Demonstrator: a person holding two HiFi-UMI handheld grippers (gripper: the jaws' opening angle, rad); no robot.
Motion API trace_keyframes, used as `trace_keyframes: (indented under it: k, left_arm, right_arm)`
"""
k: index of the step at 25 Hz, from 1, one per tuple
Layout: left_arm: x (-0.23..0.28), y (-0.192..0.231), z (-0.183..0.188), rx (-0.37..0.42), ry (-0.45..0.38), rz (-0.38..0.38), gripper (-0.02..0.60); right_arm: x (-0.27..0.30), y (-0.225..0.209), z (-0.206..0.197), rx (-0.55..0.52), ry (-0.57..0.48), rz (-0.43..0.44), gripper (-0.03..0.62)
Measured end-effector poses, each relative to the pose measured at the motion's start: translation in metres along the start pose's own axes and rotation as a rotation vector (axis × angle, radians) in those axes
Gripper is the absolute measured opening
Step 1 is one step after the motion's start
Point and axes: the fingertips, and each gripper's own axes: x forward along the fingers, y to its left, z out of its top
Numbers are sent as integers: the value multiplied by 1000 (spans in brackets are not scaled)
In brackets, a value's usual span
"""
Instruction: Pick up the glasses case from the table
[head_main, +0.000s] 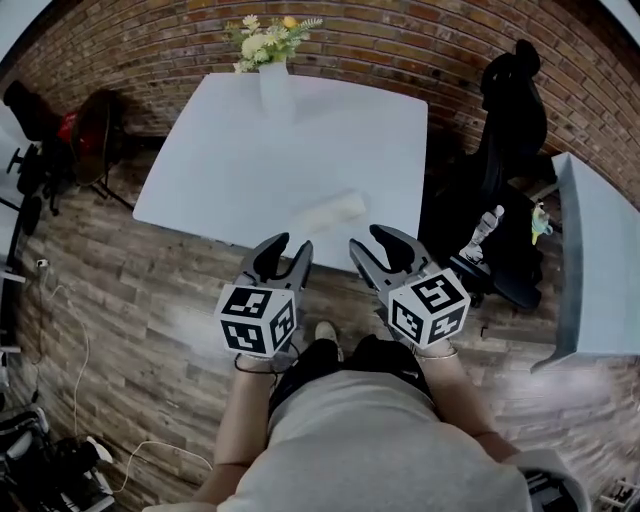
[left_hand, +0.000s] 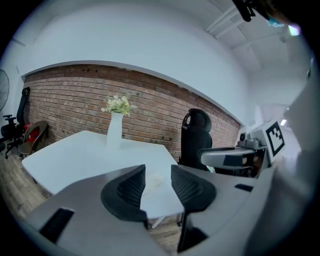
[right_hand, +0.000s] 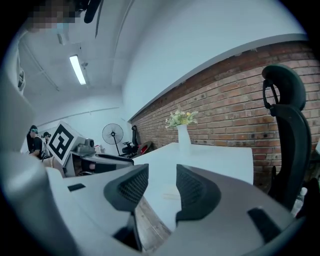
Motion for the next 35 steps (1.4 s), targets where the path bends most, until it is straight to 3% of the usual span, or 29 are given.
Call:
trace_keyframes:
  k: [9, 16, 21, 26, 35]
  left_arm:
    - [32, 11, -15, 7, 74, -40, 138]
    - [53, 21, -14, -2, 89, -3, 138]
    - [70, 34, -15, 52, 123, 52, 138]
    - [88, 40, -36, 180, 219, 71, 141]
    - [126, 55, -55, 462, 390, 13, 240]
  right_arm:
    - [15, -17, -9, 38, 33, -32, 158]
    - [36, -37, -17, 46, 97, 15, 158]
    - [55, -47, -22, 45, 149, 73, 158]
    - [70, -61, -38, 66, 190, 119, 150]
    - [84, -88, -51, 100, 202, 108, 144]
